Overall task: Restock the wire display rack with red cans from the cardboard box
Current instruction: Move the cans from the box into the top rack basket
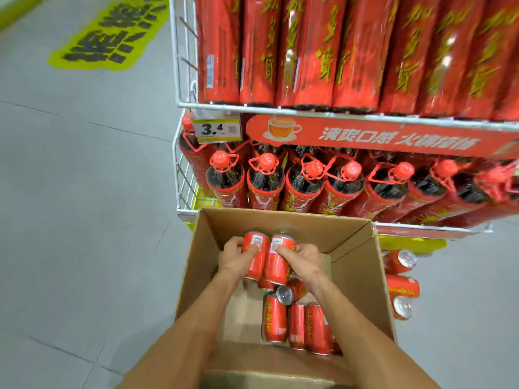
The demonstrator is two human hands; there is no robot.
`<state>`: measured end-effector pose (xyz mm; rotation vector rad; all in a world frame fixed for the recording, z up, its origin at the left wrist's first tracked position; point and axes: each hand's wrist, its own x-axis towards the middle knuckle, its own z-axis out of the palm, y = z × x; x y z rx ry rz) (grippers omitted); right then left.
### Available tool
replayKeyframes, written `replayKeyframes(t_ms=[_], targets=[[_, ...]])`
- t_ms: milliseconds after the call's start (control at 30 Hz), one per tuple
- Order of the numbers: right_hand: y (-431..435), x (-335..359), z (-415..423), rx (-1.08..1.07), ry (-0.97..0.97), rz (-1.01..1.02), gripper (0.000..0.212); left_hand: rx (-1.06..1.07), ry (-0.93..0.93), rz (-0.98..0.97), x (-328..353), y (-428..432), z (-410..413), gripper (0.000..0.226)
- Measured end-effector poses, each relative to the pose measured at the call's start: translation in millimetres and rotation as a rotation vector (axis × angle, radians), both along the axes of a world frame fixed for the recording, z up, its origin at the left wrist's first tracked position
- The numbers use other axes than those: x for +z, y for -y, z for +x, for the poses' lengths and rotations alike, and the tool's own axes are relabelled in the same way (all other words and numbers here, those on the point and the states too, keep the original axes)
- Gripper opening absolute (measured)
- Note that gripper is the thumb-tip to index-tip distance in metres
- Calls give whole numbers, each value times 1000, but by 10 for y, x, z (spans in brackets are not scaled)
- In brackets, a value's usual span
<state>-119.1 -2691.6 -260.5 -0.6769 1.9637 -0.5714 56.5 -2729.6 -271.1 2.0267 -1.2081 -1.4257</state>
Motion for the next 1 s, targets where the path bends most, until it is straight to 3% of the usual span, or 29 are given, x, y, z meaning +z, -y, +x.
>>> replayKeyframes(t_ms=[200, 300, 467, 633, 733, 867, 1000], targets=[[-227, 1940, -62, -91, 8, -51, 43, 0, -120, -28, 1915, -151, -50, 46], [-343, 3164, -70, -100, 38, -111, 41, 18, -197, -27, 3158, -259, -43, 41], [-487, 5259, -123, -117, 72, -217, 35, 33, -318, -80, 5358, -384, -85, 55], [-473, 7076, -285, -100, 90, -369, 57, 12, -382, -190, 7109, -322, -196, 38], [-335, 7871, -492, -105, 110, -458, 70, -26, -460, -257, 7889, -183, -368, 20], [-37, 8674, -767, -85, 62, -579, 53, -58, -524, -379, 8681, 42, -642, 19], [311, 9245, -1034, -64, -15, -702, 67, 0, -512, -507, 9154, 331, -967, 31]])
